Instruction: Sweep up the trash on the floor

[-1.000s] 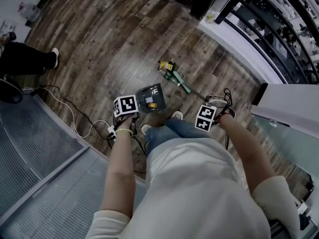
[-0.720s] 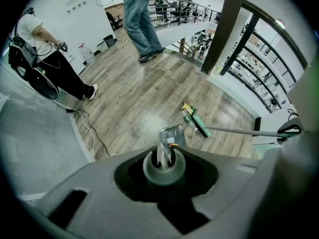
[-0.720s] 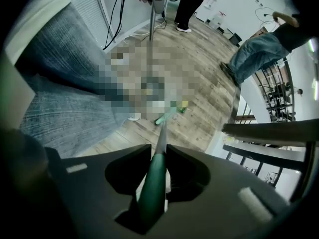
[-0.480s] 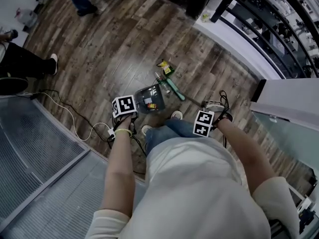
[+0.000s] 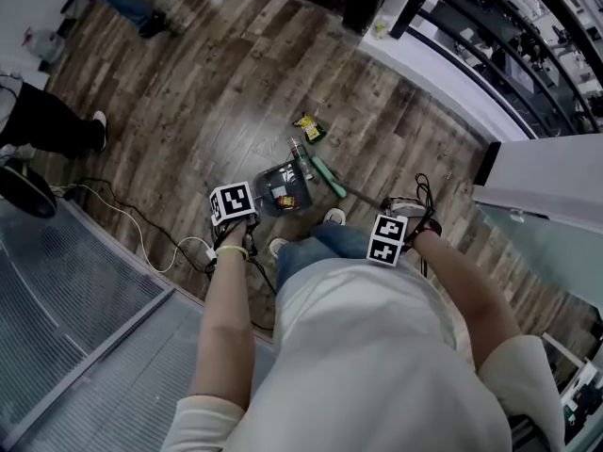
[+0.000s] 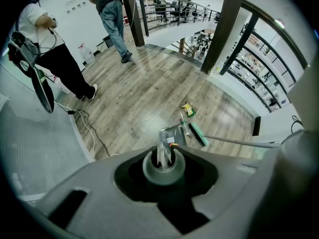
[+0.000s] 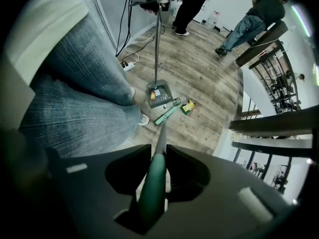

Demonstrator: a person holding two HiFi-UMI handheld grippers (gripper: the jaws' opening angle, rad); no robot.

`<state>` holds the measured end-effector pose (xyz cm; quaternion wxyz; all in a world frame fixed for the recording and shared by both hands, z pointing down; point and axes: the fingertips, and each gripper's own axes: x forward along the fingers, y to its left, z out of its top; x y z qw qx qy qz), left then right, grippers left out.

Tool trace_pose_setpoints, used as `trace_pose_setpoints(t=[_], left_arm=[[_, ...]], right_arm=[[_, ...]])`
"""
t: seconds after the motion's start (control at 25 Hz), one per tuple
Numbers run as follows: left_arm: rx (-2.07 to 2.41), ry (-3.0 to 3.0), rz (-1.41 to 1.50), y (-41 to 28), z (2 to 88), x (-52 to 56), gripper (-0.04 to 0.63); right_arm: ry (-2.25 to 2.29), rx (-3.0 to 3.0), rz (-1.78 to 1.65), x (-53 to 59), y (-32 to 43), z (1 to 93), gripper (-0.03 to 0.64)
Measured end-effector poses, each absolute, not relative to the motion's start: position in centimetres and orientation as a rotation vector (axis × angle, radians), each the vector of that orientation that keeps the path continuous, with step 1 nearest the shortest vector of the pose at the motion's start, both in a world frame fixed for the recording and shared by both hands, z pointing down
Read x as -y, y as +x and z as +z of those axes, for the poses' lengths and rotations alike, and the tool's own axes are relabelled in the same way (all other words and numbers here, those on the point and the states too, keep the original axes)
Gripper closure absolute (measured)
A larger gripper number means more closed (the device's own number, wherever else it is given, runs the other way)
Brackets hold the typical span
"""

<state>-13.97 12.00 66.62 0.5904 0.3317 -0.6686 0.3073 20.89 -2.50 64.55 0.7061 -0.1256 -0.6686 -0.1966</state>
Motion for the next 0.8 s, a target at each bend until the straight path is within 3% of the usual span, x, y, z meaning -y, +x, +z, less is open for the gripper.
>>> trace_pose_setpoints(t=[0.8], left_arm=[[1.554,0.793,0.713,-14.9,66.4,-13.1,0.5]], right_arm=[[0.091,1.619,-0.02,6.5,21.7,62.4,0.515]])
